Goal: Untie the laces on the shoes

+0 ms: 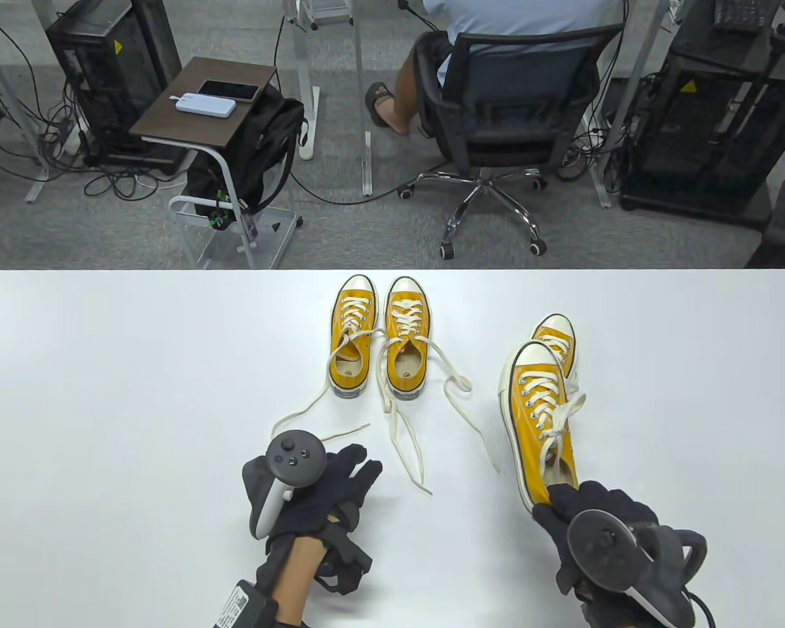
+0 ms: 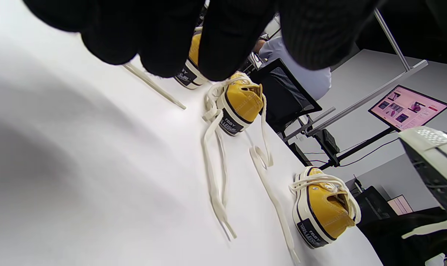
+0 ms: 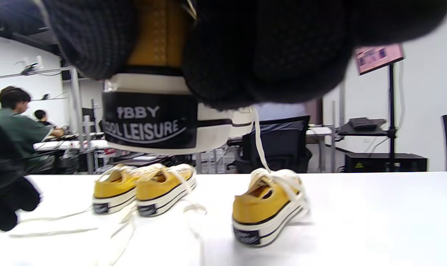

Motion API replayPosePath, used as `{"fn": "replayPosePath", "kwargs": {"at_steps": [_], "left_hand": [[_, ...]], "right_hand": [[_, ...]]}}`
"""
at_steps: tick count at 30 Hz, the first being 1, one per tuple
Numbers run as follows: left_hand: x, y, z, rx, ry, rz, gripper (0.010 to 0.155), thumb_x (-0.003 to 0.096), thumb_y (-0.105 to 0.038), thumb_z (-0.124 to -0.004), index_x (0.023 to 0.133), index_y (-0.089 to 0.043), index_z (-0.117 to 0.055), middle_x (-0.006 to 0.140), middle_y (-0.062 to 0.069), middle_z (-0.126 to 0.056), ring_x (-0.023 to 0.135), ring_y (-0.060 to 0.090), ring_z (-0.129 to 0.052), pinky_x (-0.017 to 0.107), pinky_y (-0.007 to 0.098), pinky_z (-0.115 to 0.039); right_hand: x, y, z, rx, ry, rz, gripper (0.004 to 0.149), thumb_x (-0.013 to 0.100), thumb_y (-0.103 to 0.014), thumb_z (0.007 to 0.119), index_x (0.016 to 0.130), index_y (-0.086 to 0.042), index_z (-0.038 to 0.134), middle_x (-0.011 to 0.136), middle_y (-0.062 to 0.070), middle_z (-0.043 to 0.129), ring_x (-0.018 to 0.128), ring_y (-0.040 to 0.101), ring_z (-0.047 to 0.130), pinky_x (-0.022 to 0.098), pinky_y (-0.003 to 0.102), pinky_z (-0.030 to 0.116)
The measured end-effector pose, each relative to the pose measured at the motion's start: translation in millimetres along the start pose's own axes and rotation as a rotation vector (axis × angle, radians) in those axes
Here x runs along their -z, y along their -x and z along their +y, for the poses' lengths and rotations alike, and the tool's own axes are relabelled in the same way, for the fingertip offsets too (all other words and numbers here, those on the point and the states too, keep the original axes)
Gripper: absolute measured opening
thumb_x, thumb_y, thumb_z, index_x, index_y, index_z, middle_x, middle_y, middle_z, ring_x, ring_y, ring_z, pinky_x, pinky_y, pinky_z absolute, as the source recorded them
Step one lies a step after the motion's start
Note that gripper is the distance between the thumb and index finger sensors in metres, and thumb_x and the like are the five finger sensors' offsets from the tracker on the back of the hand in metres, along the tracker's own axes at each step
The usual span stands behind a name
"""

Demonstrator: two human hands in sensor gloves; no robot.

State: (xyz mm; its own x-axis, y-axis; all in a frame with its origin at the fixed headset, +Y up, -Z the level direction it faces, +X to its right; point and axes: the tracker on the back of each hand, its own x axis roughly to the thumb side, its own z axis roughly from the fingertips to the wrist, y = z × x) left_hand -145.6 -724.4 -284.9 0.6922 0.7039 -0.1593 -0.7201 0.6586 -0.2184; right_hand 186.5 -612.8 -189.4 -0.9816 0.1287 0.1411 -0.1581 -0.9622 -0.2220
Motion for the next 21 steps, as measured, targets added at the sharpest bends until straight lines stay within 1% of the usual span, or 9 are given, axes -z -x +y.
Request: {"fn": "replayPosePath", "kwargs": {"at_steps": [6, 10, 17, 21], "left_hand": [[0, 0, 0, 0.001, 0.002, 0.0, 0.071, 0.0474, -0.06, -0.066, 0.107, -0.023, -0.073, 0.105, 0.024, -0.074, 0.089, 0.053, -0.073, 0.062, 0.062, -0.066], [0, 0, -1, 0.008, 0.016, 0.003, 0.071, 0.0474, -0.06, -0.066, 0.108, -0.023, -0.073, 0.105, 0.024, -0.073, 0.089, 0.053, -0.073, 0.062, 0.062, -0.066], [0, -1, -2, 0.015, 0.028, 0.002, 0.071, 0.0476, -0.06, -0.066, 0.108, -0.023, -0.073, 0.105, 0.024, -0.073, 0.089, 0.053, -0.073, 0.062, 0.062, -0.066], [1, -2, -4, 0.021, 0.044, 0.007, 0.071, 0.0476, -0.06, -0.066, 0.108, -0.023, -0.072, 0.105, 0.024, -0.073, 0.09, 0.053, -0.073, 0.062, 0.062, -0.066]], "right_hand": [[0, -30, 21, 0.005, -0.12, -0.084, 0.037, 0.042, -0.051, 0.079, 0.069, -0.03, 0.092, 0.049, 0.017, 0.098, 0.032, 0.031, 0.096, 0.027, 0.048, 0.081], [1, -47, 37, -0.018, -0.174, -0.125, 0.037, 0.042, -0.051, 0.079, 0.069, -0.029, 0.093, 0.048, 0.016, 0.099, 0.031, 0.03, 0.096, 0.027, 0.048, 0.081], [6, -63, 64, -0.046, -0.247, -0.156, 0.038, 0.042, -0.052, 0.078, 0.068, -0.029, 0.093, 0.047, 0.015, 0.1, 0.031, 0.029, 0.097, 0.026, 0.047, 0.082], [5, -71, 79, -0.066, -0.291, -0.176, 0.038, 0.042, -0.052, 0.078, 0.068, -0.029, 0.093, 0.046, 0.015, 0.1, 0.03, 0.029, 0.097, 0.026, 0.047, 0.082]]}}
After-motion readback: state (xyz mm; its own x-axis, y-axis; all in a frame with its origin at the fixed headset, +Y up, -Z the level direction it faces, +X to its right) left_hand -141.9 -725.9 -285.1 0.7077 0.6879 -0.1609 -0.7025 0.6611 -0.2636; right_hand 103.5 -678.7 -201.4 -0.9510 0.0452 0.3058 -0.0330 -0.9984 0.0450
